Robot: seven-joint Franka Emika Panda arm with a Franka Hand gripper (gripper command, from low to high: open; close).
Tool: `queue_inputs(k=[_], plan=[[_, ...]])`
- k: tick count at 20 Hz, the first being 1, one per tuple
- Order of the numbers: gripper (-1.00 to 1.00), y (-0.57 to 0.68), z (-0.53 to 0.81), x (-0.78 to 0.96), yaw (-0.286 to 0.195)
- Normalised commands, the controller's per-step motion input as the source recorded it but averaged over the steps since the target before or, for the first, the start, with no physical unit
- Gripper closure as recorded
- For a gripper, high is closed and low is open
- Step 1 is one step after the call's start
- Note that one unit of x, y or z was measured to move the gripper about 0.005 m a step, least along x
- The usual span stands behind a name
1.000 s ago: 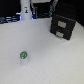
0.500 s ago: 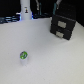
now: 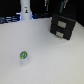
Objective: Open the kcup holder, insert the kcup into the holder, and close the kcup holder
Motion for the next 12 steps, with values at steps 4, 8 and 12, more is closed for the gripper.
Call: queue_inputs(k=[4, 8, 12], plan=[[-1.00, 0.62, -0.06, -0.43, -0.178], [-1.00, 0.65, -0.12, -0.43, -0.166], [-1.00, 0.66, -0.17, -0.42, -0.160]])
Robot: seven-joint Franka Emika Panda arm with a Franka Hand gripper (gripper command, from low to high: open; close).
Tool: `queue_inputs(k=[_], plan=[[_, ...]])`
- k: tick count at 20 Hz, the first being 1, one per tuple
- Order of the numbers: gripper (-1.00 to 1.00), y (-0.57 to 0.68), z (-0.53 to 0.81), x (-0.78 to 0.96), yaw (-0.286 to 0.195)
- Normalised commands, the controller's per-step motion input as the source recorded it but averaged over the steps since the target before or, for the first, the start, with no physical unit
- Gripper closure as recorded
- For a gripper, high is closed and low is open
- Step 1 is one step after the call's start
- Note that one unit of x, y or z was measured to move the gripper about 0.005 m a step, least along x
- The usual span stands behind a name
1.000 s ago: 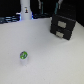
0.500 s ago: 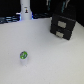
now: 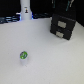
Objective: Open the kcup holder, insert the kcup into the holder, and close the kcup holder
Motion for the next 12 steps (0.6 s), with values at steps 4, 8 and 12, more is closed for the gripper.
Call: queue_inputs(k=[4, 8, 12], plan=[[-1.00, 0.55, -0.29, -0.27, -0.156], [-1.00, 0.45, -0.38, -0.12, -0.152], [-1.00, 0.30, -0.39, -0.02, -0.101]])
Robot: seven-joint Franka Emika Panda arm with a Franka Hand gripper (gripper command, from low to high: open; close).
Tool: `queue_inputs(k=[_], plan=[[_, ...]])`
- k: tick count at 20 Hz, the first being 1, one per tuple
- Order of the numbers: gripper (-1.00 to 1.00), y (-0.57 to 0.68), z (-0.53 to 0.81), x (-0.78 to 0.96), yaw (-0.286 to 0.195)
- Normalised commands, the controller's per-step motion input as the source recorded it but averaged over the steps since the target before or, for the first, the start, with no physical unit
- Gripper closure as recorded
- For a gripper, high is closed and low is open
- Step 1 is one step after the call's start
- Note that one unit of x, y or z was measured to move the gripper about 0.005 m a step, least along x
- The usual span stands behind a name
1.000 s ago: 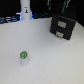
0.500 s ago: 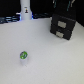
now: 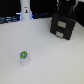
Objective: Open the kcup holder, insert the kcup into the holder, and close the kcup holder
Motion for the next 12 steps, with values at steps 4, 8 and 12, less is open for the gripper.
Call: queue_inputs(k=[4, 8, 12], plan=[[-1.00, 0.25, -0.38, -0.02, -0.079], [-1.00, 0.22, -0.34, 0.02, -0.059], [-1.00, 0.24, -0.34, -0.03, -0.028]])
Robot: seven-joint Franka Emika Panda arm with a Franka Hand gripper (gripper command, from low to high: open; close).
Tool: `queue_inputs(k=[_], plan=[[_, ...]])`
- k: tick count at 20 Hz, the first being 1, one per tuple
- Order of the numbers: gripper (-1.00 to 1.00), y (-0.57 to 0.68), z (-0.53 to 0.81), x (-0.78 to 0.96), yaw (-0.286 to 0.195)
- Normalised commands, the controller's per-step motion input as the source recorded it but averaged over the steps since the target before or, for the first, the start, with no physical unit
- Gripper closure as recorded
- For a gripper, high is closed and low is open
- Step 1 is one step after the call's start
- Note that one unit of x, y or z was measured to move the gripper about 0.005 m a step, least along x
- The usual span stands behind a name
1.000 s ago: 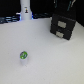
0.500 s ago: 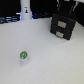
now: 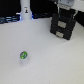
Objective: Open the kcup holder, insert the kcup into the holder, and close the kcup holder
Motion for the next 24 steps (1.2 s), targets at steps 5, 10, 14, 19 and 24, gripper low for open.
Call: queue_inputs(k=[5, 10, 14, 19, 24], plan=[[-1.00, 0.09, -0.38, -0.27, -0.019], [-1.00, 0.00, -0.10, -0.12, 0.000], [-1.00, -0.19, 0.21, -0.28, -0.002], [-1.00, -0.34, 0.07, -0.30, -0.007], [-1.00, -0.14, -0.11, -0.09, 0.008]])
